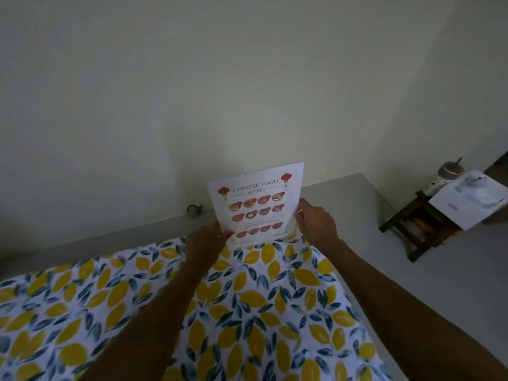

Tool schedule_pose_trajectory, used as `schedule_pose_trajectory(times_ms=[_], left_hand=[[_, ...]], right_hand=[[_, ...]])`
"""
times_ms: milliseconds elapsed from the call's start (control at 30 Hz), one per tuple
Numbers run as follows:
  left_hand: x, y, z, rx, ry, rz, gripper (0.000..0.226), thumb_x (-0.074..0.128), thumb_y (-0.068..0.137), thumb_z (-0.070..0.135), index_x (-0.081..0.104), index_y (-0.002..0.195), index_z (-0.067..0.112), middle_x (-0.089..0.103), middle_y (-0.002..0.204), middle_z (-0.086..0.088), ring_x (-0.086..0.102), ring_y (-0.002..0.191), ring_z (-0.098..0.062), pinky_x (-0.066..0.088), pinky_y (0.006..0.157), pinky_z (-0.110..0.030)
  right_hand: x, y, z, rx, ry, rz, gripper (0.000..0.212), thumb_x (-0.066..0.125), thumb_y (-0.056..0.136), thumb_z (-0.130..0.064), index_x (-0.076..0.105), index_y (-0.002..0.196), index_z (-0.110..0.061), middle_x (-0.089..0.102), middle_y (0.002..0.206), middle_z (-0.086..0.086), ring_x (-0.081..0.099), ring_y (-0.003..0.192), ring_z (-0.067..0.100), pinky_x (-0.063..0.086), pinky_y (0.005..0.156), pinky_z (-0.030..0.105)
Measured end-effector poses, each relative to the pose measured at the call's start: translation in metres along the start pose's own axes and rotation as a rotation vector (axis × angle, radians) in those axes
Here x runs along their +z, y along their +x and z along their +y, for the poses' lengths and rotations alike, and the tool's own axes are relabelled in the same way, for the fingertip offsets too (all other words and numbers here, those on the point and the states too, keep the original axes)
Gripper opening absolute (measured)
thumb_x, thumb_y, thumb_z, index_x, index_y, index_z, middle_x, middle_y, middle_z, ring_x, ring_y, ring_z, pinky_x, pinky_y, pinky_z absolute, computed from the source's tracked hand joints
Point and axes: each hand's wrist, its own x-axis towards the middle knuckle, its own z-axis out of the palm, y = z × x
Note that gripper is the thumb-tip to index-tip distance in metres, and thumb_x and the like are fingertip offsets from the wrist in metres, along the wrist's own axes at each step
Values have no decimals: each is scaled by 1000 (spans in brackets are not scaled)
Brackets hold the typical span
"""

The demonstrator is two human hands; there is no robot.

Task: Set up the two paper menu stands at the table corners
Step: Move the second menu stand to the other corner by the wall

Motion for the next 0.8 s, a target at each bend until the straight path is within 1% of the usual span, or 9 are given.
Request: schedule_pose_trajectory(times_ms=[100,167,300,367,433,500,567,667,800], left_hand=[[20,22,17,23,-13,-17,40,57,93,54,67,112,20,76,82,-1,70,68,-20,54,62,-30],[33,36,22,40,8,-20,41,58,93,53,68,110,18,76,84,-4,69,67,-22,53,60,-30],[49,55,29,73,52,-20,44,57,91,58,68,107,18,76,83,-5,69,63,-23,56,58,-33],[58,60,29,122,77,-44,39,61,92,52,70,107,16,75,83,-7,69,63,-26,57,58,-36],[66,60,28,163,126,-91,36,61,94,46,69,112,16,75,89,-9,70,67,-28,59,61,-41],[73,61,27,106,124,-110,36,56,96,47,63,117,18,74,91,-8,70,69,-26,59,62,-39],[78,65,26,37,95,-98,38,53,97,49,60,118,18,73,86,-5,69,66,-23,57,59,-35],[83,70,25,59,131,-134,39,52,98,46,57,122,15,73,92,-6,70,70,-24,59,63,-39],[83,73,25,0,107,-134,40,48,98,51,57,116,16,72,89,-2,69,67,-20,53,55,-31]], right_hand=[[8,24,25,16,-2,8,24,49,100,-32,54,113,-13,69,89,18,65,77,39,50,65,38],[13,37,37,19,-5,1,23,48,100,-33,53,111,-14,69,87,16,65,73,36,51,64,38],[24,56,54,46,3,-18,22,47,101,-33,53,109,-14,69,86,14,64,70,32,50,63,35],[32,60,62,70,4,-35,23,46,101,-33,52,110,-14,68,87,13,60,68,29,48,63,34],[43,61,67,71,9,-68,24,43,102,-34,52,111,-13,69,89,12,60,68,28,49,63,34],[55,61,70,60,22,-73,24,41,103,-34,52,111,-14,70,90,13,65,73,30,52,64,37],[65,61,72,54,17,-44,25,39,104,-34,52,112,-14,70,89,13,67,75,32,51,64,37],[74,62,74,52,13,-14,26,37,105,-34,52,111,-14,69,87,12,66,74,32,50,63,37],[87,61,75,84,39,-29,22,38,104,-32,52,108,-15,68,90,12,66,75,32,46,61,35]])
